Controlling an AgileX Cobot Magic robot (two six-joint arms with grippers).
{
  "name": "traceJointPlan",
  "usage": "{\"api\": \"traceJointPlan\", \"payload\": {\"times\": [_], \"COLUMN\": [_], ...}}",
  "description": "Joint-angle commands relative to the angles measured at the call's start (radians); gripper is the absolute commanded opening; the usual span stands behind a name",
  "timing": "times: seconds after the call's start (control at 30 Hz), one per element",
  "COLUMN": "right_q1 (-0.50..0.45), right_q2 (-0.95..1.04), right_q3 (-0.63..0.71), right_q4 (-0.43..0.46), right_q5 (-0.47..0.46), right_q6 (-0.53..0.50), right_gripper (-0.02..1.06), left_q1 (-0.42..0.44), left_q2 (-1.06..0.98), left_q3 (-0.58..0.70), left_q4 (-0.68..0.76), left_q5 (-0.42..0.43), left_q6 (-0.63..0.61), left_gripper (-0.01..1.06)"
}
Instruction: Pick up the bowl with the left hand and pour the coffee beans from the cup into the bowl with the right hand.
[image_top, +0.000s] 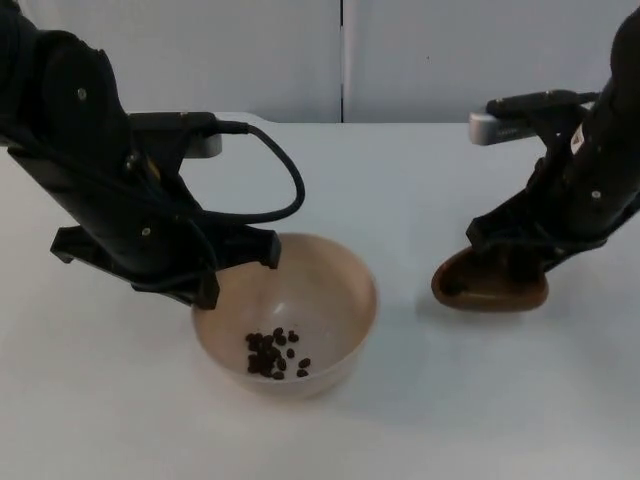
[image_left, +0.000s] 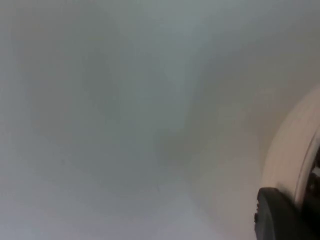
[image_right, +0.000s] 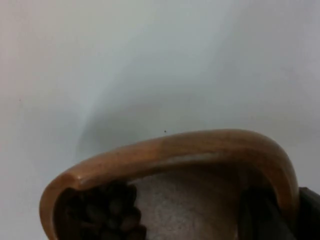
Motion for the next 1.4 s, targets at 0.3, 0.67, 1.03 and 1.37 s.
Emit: {"api": "traceJointPlan", "payload": {"times": [0.3, 0.67, 1.03, 1.37], "right_q1": [-0.003, -0.003, -0.003, -0.003], "right_q2": [0.014, 0.057, 0.057, 0.055], "right_q3": [0.032, 0.032, 0.032, 0.032], "right_q4": [-0.006, -0.048, -0.059, -0.059], "right_q5": [-0.072, -0.07, -0.058, -0.064], "right_q6": [0.046, 0.087, 0.093, 0.113], "right_gripper": [0.0, 0.0, 0.03, 0.46], "left_q1": [0.002, 0.002, 0.002, 0.002], "left_q2": [0.004, 0.004, 0.004, 0.004], "left_q3": [0.004, 0.004, 0.004, 0.004], "left_q4": [-0.002, 0.0, 0.0, -0.015], "left_q5": [-0.013, 0.013, 0.011, 0.011], "left_q6": [0.003, 0.003, 0.003, 0.003], "left_gripper": [0.0, 0.0, 0.0, 0.14]}}
